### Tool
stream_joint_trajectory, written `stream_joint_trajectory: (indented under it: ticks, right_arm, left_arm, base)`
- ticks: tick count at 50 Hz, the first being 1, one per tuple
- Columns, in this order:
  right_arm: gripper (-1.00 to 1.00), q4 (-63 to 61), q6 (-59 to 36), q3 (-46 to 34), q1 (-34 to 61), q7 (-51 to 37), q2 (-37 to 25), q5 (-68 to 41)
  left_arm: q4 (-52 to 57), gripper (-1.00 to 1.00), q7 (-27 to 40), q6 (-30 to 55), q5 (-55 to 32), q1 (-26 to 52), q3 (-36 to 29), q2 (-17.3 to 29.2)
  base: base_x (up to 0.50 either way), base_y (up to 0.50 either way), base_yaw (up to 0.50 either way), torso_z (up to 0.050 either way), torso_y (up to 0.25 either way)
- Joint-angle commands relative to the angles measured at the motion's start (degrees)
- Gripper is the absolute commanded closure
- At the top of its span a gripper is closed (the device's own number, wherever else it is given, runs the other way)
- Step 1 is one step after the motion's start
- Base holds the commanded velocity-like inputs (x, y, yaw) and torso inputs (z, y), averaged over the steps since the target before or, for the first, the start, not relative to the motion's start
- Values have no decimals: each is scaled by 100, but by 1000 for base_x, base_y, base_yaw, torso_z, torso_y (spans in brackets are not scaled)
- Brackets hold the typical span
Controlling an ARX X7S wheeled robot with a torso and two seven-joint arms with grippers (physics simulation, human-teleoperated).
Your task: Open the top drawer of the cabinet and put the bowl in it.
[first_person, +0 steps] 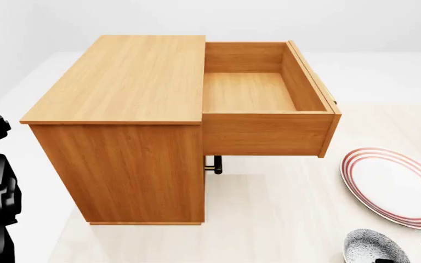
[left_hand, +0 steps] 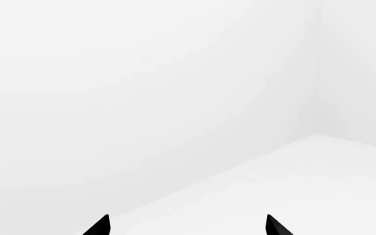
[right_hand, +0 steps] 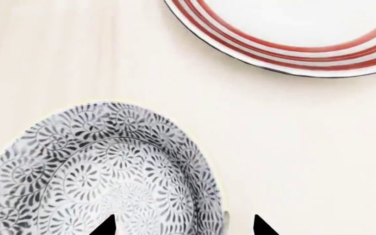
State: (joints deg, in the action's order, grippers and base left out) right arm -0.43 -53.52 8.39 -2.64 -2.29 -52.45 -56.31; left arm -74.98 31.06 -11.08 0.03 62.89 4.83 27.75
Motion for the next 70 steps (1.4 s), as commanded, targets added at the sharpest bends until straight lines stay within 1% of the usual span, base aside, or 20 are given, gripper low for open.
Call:
stream_joint_trajectory:
  ticks: [1,12,25,26,41,47,61,70]
  right_arm:
    - [-100,11,273,-70,-106,13,73,268]
    - [-100,-87,507,-283,-231,-145,144,644]
    - [-100,56,611,-570,-141,-92,224,881]
    - [100,41,620,-569,-151,-110,221,896]
    - [100,-137,470,-230,-246,-211,196,551]
    - [100,-520,331,17,-337,-437,105,360]
    - [100,-1541,-258,516,-289,-955,-350,-199]
    - [100,-2009,-703,1053,-175,-1364,-688,-698]
  left_arm:
    - [0,-100,-2,-9,-1,-6,-10,0]
    - [0,-100,-11,-17,-4,-10,-5,1]
    - [0,-100,-14,-28,-2,-12,-12,-1]
    - [0,-100,-14,-26,-3,-11,-12,-1]
    - [0,-100,3,-25,-2,-7,-12,2]
    - [0,-100,6,-20,-3,-4,-10,1]
    - [0,-100,1,-14,-5,1,1,5]
    - [0,-100,-8,-15,-7,2,10,3]
  base:
    - [0,0,0,0,0]
    - [0,0,0,0,0]
    - [1,0,0,0,0]
    - [0,0,3,0,0]
    - [1,0,0,0,0]
    - [0,0,0,0,0]
    - [0,0,0,0,0]
    - [0,0,0,0,0]
